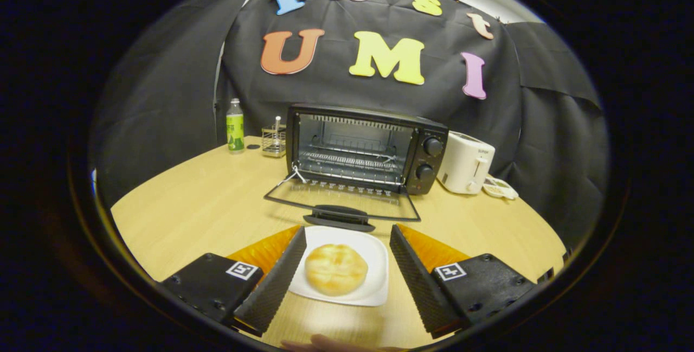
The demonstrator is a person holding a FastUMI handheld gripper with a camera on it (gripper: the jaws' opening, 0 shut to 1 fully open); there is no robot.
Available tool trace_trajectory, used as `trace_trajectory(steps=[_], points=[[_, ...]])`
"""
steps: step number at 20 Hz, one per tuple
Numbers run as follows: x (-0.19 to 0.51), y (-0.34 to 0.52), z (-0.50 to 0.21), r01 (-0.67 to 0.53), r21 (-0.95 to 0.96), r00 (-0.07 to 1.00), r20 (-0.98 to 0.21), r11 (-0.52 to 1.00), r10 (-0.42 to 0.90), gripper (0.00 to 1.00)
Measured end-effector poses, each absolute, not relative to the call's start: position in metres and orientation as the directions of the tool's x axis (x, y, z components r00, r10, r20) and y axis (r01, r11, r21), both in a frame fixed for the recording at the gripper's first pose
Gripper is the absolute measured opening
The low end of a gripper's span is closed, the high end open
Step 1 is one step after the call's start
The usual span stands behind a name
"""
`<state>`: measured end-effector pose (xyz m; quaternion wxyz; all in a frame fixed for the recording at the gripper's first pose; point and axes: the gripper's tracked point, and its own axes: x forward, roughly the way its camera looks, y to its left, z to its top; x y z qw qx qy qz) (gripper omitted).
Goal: Open the toaster oven, put the food inside, and close the toaster oven door.
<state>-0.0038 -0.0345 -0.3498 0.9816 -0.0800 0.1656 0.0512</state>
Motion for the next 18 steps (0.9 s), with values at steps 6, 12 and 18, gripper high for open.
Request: trace_trajectory(steps=[6, 12, 18], points=[[0.000, -0.033, -0.387, -0.103, -0.070, 0.894, -0.443, 0.992, 0.061, 1.00], [0.008, -0.032, -0.412, -0.097, -0.024, 0.846, -0.528, 0.995, 0.070, 1.00], [0.003, -0.036, -0.409, -0.095, 0.017, 0.844, -0.528, 0.995, 0.090, 0.93]])
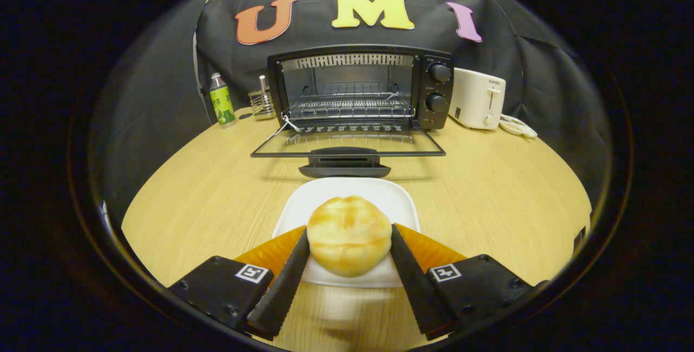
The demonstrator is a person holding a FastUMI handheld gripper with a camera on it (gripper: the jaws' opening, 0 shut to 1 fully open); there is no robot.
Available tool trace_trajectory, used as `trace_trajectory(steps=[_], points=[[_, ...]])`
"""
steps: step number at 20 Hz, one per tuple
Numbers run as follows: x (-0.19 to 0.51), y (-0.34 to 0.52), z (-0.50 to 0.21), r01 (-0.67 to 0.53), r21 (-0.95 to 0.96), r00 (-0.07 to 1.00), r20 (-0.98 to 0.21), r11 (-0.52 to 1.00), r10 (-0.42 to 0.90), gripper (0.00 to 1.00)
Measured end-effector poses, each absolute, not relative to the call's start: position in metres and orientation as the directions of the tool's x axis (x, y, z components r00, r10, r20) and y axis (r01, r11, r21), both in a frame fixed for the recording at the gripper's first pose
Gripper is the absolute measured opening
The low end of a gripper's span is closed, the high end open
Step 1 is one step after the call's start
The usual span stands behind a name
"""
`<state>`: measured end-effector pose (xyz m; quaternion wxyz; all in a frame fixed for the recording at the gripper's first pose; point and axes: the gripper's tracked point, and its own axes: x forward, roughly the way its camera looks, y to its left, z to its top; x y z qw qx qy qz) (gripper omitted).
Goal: Open the toaster oven, put the food inside, and close the toaster oven door.
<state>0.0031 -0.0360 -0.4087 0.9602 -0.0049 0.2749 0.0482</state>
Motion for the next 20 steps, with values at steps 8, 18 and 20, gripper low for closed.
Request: trace_trajectory(steps=[8, 18, 20], points=[[-0.005, -0.032, -0.339, -0.174, 0.172, 0.909, -0.350, 0.970, 0.225, 0.88], [0.024, -0.007, -0.243, -0.307, 0.522, 0.930, -0.015, 0.796, 0.368, 0.87], [0.045, -0.015, -0.232, -0.302, 0.561, 0.943, 0.057, 0.771, 0.328, 0.87]])
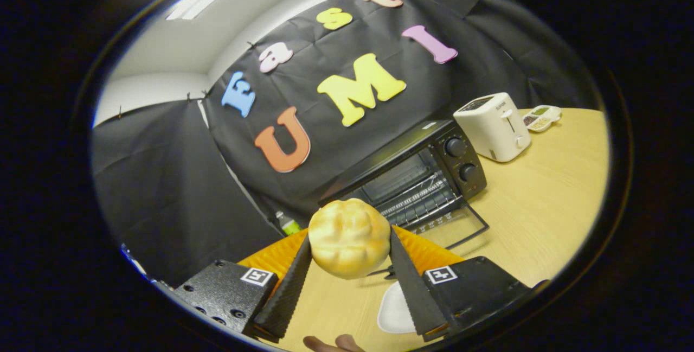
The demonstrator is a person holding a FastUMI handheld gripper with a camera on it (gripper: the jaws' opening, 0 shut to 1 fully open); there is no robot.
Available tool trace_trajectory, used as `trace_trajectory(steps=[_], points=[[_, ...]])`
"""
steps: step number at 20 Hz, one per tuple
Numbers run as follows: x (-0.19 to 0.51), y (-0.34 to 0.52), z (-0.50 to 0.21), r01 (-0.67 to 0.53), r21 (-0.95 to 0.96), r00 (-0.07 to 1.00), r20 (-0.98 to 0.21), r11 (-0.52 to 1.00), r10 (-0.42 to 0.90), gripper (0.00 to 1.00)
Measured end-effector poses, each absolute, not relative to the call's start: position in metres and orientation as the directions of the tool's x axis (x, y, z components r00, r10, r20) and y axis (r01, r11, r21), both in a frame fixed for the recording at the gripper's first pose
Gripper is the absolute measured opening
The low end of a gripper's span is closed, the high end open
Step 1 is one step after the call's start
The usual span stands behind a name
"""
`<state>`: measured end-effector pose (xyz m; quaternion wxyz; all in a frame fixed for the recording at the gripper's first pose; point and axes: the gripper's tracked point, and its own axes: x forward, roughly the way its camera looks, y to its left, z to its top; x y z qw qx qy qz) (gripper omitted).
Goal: Open the toaster oven, put the food inside, and close the toaster oven door.
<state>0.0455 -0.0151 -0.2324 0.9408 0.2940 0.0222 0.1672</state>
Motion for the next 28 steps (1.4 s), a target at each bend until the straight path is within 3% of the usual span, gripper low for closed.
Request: trace_trajectory(steps=[2, 8, 19, 26, 28], points=[[0.071, -0.011, -0.230, -0.306, 0.554, 0.946, 0.088, 0.774, 0.312, 0.87], [0.138, 0.007, -0.261, -0.278, 0.551, 0.943, 0.003, 0.787, 0.331, 0.88], [0.266, -0.021, -0.292, -0.062, 0.741, 0.949, -0.163, 0.668, 0.269, 0.88], [0.275, -0.016, -0.288, -0.091, 0.731, 0.955, -0.129, 0.676, 0.268, 0.89], [0.274, -0.013, -0.289, -0.096, 0.701, 0.952, -0.143, 0.707, 0.272, 0.94]])
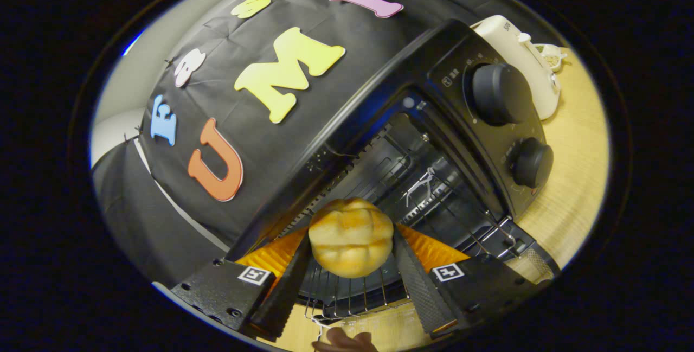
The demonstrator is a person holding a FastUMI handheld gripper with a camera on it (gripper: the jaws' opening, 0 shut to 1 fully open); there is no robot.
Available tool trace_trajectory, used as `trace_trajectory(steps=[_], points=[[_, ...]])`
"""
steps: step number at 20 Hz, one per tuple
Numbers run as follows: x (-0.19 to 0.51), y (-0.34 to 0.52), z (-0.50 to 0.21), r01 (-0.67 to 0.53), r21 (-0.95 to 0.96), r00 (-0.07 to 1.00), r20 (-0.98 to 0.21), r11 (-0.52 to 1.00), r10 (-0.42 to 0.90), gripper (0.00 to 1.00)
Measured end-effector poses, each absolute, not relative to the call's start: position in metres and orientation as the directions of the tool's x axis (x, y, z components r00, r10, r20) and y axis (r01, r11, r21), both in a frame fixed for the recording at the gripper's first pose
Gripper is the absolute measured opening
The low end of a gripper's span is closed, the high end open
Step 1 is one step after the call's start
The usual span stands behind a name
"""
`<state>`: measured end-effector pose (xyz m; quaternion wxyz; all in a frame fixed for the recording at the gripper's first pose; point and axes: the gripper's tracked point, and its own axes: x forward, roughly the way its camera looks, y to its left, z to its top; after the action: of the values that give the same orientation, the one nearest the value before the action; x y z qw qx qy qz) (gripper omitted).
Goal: Open the toaster oven, put the food inside, and close the toaster oven door.
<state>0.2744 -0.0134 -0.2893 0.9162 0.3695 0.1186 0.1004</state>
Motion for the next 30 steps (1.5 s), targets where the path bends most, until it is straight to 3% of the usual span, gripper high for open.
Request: trace_trajectory(steps=[3, 12, 17, 22, 27, 30], points=[[0.265, -0.011, -0.284, -0.125, 0.654, 0.952, -0.132, 0.746, 0.275, 1.00], [0.193, -0.027, -0.257, -0.143, 0.519, 0.955, -0.150, 0.843, 0.255, 1.00], [0.140, -0.037, -0.248, -0.115, 0.339, 0.963, -0.192, 0.934, 0.188, 1.00], [0.091, -0.031, -0.270, -0.107, 0.124, 0.936, -0.322, 0.987, 0.142, 1.00], [0.061, -0.014, -0.314, -0.132, 0.055, 0.859, -0.492, 0.990, 0.142, 1.00], [0.057, -0.007, -0.327, -0.153, 0.018, 0.844, -0.517, 0.988, 0.140, 1.00]])
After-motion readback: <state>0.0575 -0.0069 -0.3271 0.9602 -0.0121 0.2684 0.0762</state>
